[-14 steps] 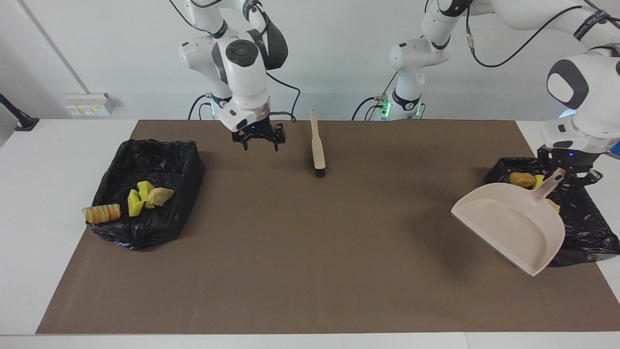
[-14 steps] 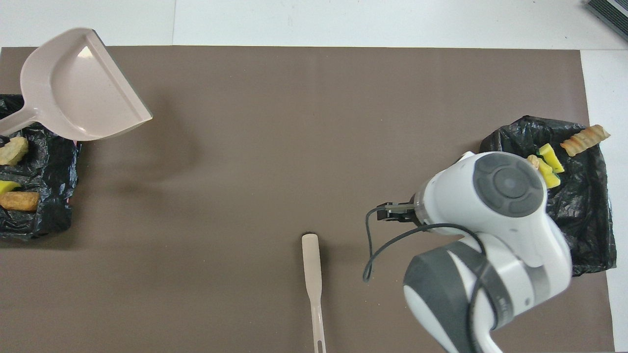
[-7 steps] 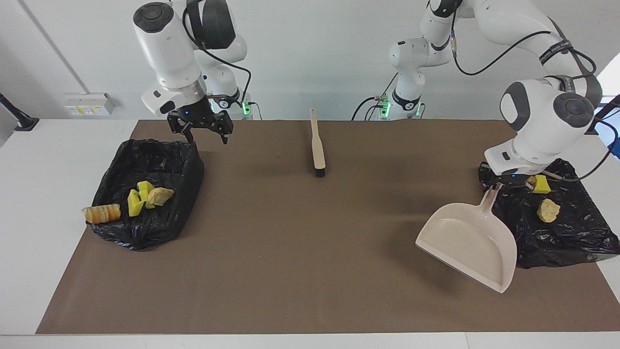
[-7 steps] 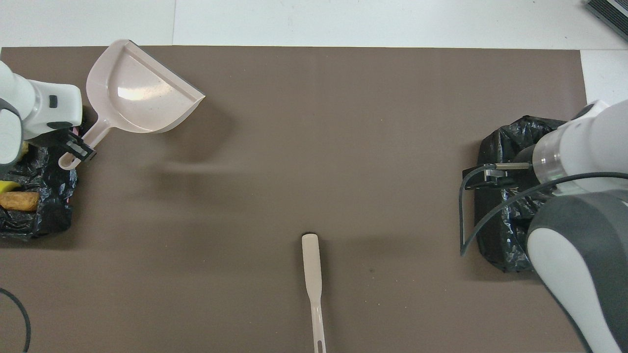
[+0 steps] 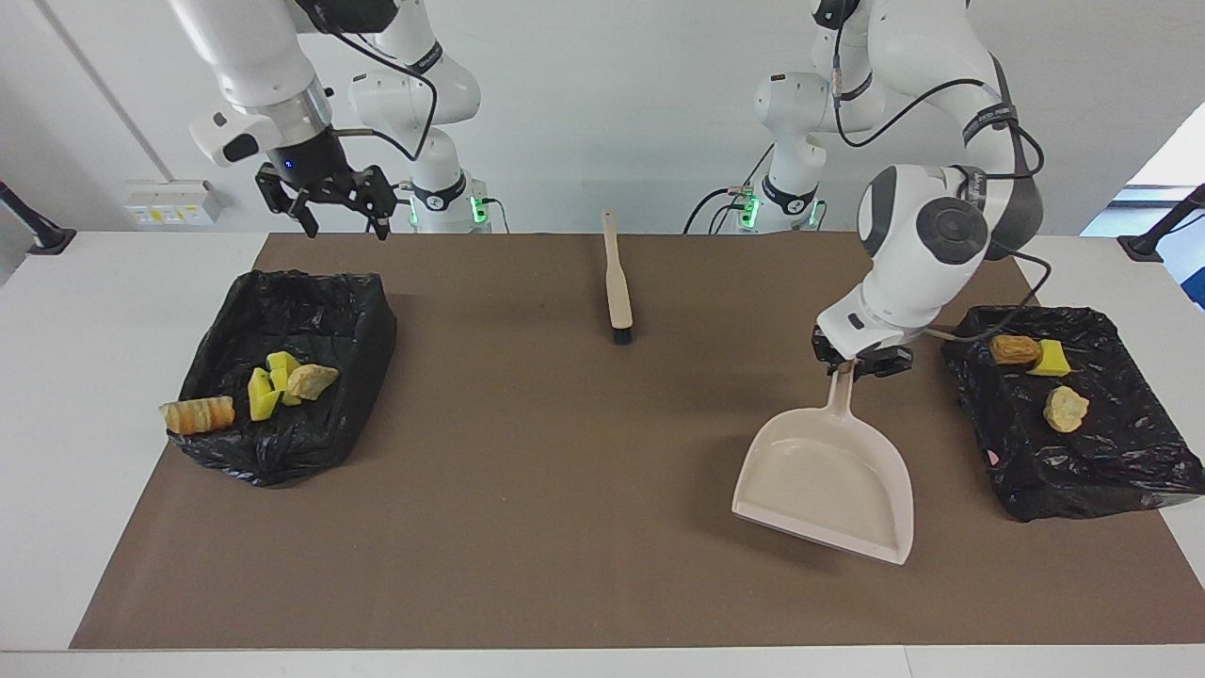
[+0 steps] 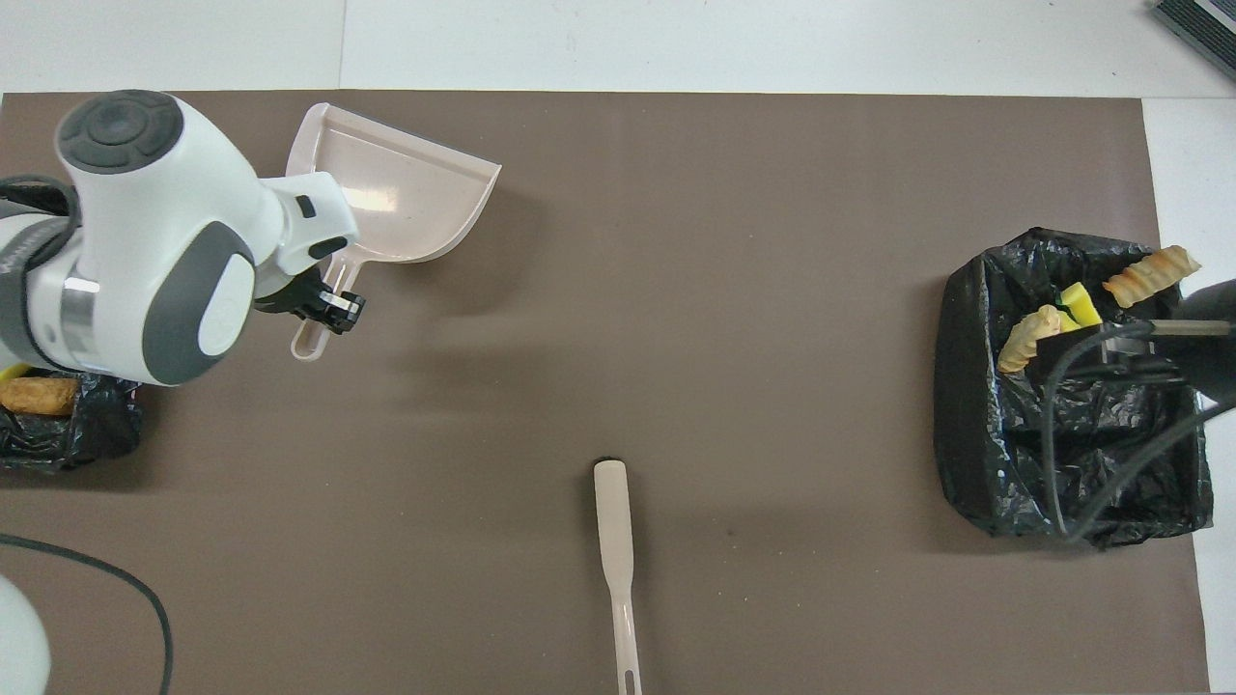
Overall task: Sweep and dump trash in bin
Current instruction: 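Lower the dustpan onto the mat and open the left gripper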
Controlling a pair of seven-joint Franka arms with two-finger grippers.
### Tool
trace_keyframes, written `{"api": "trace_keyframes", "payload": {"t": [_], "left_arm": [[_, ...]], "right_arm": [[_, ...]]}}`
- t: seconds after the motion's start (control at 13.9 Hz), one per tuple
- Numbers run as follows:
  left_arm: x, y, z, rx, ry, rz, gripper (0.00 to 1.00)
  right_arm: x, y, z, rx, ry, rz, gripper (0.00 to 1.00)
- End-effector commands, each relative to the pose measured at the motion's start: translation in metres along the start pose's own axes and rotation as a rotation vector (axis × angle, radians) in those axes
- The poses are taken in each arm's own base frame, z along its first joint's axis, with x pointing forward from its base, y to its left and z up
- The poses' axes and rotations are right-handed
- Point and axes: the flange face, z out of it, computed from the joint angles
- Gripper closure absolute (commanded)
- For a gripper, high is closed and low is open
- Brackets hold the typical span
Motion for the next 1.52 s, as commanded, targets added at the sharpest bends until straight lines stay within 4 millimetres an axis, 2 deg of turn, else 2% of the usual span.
{"api": "trace_keyframes", "payload": {"t": [0.0, 0.14, 0.29, 0.43, 0.58, 0.65, 0.72, 0.79, 0.87, 0.94, 1.01, 1.08, 1.15, 1.37, 1.44], "left_arm": [[0.003, 0.053, 0.004, -0.038, 0.020, -0.117, 1.00], [0.007, 0.106, 0.020, -0.045, 0.011, -0.133, 1.00], [0.007, 0.145, 0.021, -0.100, 0.027, -0.162, 1.00], [0.013, 0.189, 0.037, -0.115, 0.036, -0.202, 1.00], [0.025, 0.222, 0.055, -0.112, 0.027, -0.259, 1.00], [0.036, 0.229, 0.066, -0.112, 0.027, -0.312, 1.00], [0.041, 0.232, 0.072, -0.114, 0.037, -0.327, 1.00], [0.041, 0.233, 0.070, -0.116, 0.048, -0.323, 1.00], [0.043, 0.229, 0.068, -0.120, 0.052, -0.335, 0.69], [0.041, 0.226, 0.059, -0.121, 0.063, -0.339, 0.01], [0.041, 0.217, 0.054, -0.115, 0.062, -0.350, 0.00], [0.038, 0.207, 0.033, -0.114, 0.090, -0.353, 0.00], [0.038, 0.186, 0.024, -0.109, 0.096, -0.376, 0.00], [0.037, 0.139, -0.005, -0.117, 0.120, -0.399, 0.00], [0.039, 0.113, -0.011, -0.119, 0.133, -0.392, 0.00]], "right_arm": [[-0.021, -0.003, -0.016, -0.010, -0.016, -0.045, 0.00], [-0.017, 0.012, -0.015, -0.009, 0.001, -0.041, 0.00], [-0.011, 0.037, -0.010, -0.006, 0.002, -0.086, 0.00], [-0.004, 0.059, -0.009, -0.003, 0.021, -0.100, 0.00], [0.007, 0.068, -0.002, 0.003, 0.016, -0.082, 0.00], [0.011, 0.069, -0.004, 0.003, 0.020, -0.079, 0.00], [0.015, 0.072, 0.000, 0.001, 0.005, -0.071, 0.00], [0.020, 0.071, -0.008, 0.008, 0.018, -0.071, 0.00], [0.020, 0.069, -0.011, 0.014, 0.021, -0.072, 0.00], [0.019, 0.067, -0.009, 0.014, 0.021, -0.078, 0.00], [0.018, 0.068, -0.007, 0.013, 0.015, -0.081, 0.00], [0.019, 0.069, -0.007, 0.002, 0.022, -0.078, 0.00], [0.019, 0.068, -0.007, -0.004, 0.023, -0.084, 0.00], [0.018, 0.063, -0.011, -0.081, 0.027, -0.103, 0.00], [0.018, 0.062, -0.011, -0.075, 0.027, -0.095, 0.00]]}}
